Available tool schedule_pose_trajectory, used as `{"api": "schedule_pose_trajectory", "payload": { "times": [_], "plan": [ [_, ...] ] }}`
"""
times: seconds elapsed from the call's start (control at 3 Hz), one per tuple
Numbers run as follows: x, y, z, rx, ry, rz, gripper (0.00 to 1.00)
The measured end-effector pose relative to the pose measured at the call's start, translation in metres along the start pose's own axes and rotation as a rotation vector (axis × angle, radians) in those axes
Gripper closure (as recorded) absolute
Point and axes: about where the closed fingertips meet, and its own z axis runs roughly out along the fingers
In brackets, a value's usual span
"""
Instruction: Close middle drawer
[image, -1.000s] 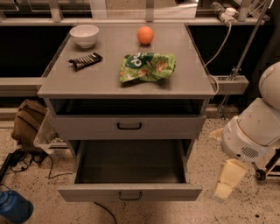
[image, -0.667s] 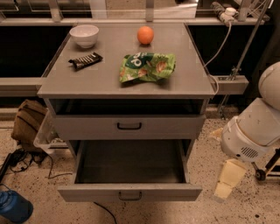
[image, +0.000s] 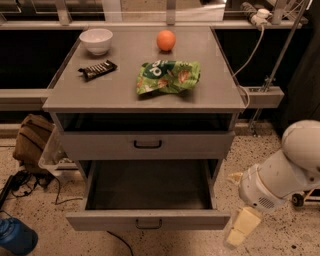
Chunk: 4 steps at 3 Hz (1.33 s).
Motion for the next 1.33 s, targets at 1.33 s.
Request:
{"api": "schedule_pose_trajectory", "payload": {
  "times": [1.33],
  "plan": [
    [0.045, 0.014, 0.114, -0.078, -0.104, 0.108, 0.0]
  ]
}}
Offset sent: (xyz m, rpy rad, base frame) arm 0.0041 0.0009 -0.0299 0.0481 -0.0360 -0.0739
